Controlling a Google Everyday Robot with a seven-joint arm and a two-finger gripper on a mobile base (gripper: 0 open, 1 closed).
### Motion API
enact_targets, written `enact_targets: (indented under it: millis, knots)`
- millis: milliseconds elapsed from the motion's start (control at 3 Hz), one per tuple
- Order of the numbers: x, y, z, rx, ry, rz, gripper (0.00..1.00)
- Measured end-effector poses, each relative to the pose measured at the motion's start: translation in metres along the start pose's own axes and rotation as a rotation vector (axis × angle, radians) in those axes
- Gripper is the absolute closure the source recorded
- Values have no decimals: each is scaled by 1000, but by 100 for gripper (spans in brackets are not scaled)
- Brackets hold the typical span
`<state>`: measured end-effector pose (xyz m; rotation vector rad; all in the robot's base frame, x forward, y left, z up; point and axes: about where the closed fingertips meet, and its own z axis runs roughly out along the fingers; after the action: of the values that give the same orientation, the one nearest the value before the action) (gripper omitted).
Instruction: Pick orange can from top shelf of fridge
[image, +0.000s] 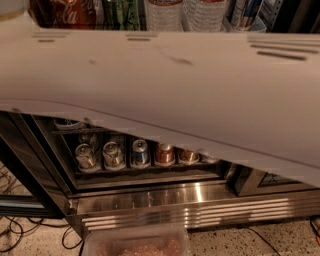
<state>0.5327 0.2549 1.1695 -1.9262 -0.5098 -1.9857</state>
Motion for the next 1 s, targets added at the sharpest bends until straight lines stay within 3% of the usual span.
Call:
enact_targets:
  millis: [333, 667, 1000]
  knots:
    - [10, -2, -24, 47, 14, 59, 100]
    - [19, -4, -55, 93, 72, 98, 100]
    - [19, -1, -86, 119, 162, 81, 100]
